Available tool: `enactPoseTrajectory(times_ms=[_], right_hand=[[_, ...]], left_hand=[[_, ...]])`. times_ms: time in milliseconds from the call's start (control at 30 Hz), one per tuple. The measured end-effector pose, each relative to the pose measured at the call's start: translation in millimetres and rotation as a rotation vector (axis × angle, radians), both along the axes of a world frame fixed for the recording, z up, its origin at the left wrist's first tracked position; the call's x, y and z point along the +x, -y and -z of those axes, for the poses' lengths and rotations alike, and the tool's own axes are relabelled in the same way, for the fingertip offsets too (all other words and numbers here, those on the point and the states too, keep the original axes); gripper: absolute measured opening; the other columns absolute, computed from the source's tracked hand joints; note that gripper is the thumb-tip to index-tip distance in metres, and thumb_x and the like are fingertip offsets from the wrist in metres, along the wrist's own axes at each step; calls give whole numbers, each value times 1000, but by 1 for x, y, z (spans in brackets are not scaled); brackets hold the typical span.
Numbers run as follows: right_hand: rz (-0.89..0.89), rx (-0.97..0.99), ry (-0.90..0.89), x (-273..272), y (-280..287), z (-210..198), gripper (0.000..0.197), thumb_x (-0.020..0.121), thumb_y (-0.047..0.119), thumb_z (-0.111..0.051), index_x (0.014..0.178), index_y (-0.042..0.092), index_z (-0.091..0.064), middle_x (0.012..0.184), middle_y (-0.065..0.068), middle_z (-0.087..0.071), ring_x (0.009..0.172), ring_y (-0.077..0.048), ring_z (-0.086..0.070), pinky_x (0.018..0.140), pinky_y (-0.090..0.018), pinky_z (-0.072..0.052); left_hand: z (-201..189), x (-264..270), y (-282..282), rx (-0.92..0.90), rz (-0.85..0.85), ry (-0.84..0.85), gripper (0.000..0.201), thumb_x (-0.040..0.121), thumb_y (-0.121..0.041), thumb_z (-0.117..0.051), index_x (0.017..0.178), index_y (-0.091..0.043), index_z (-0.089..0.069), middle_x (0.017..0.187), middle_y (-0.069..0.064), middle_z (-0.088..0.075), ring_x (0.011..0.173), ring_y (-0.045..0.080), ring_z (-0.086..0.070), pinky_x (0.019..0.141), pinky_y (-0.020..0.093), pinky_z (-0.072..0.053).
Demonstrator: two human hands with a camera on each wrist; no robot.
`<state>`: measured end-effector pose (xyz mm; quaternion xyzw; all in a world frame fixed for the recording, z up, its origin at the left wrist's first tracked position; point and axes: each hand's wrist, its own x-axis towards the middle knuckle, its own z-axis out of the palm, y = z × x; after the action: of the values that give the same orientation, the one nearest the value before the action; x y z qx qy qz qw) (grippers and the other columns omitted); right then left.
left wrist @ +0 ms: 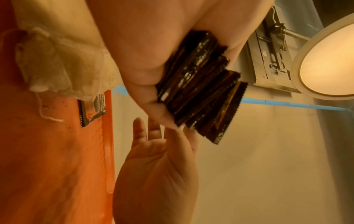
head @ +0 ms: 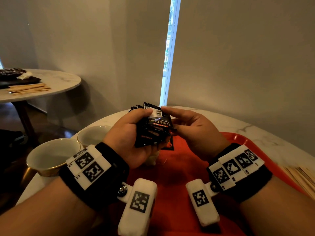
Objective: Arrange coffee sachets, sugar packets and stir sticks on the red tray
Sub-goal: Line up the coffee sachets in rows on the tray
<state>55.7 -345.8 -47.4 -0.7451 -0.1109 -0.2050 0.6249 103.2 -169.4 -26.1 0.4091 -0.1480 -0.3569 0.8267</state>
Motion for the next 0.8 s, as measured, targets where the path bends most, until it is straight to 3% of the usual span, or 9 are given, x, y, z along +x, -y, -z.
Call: enactPoseTrajectory(times_ms=[67,267,367,467,533,667,800], right_hand=[[17,5,43,-1,-3,-1,45,91,-14,-53,116,19,-71,117,-8,-73,108,-23,-70,86,-29,-54],[103,-34,80,-3,-2,-2,29,85,7,-63,111,13,-73,119,-9,-72,113,-20,-68,93,-32,-54],[181,-102,82,-5,-3,-4,24,89,4,-68,109,15,-74,106,1,-74,97,-4,-69,76,-17,-51],[374,-123,101,-8,-1,-4,24,92,7,-67,89,30,-76,83,13,-75,76,0,-66,70,-17,-49],[516,-79,91,-10,4,-5,30,94,5,-63,80,30,-74,70,10,-73,63,-2,-63,62,-16,-49],[637,98,-133,-7,25,3,35,86,-5,-50,66,16,-69,60,-4,-63,56,-18,-56,60,-30,-47],[642,-119,-415,0,30,9,33,86,-1,-54,61,16,-67,51,6,-62,55,-15,-53,54,-25,-39]], left_hand=[[0,-2,1,8,17,3,29,94,-28,-51,97,-6,-69,96,18,-68,78,28,-65,77,39,-50],[0,0,1,21,30,-22,31,94,-31,-53,105,-7,-67,100,16,-65,82,26,-64,71,36,-54],[0,1,1,19,25,-29,31,94,-32,-53,105,-8,-67,101,16,-65,83,26,-66,72,36,-55],[0,1,1,13,17,-31,35,93,-32,-53,115,-5,-63,100,16,-65,80,25,-67,72,36,-55],[-1,2,1,4,5,-42,40,93,-32,-52,119,-2,-60,100,15,-64,79,24,-67,73,36,-53],[-1,5,1,5,-33,-55,44,94,-33,-51,120,1,-61,92,15,-65,78,22,-66,75,36,-51],[10,-12,13,83,0,-99,26,93,-28,-55,103,-5,-61,90,17,-61,79,27,-63,68,36,-51]])
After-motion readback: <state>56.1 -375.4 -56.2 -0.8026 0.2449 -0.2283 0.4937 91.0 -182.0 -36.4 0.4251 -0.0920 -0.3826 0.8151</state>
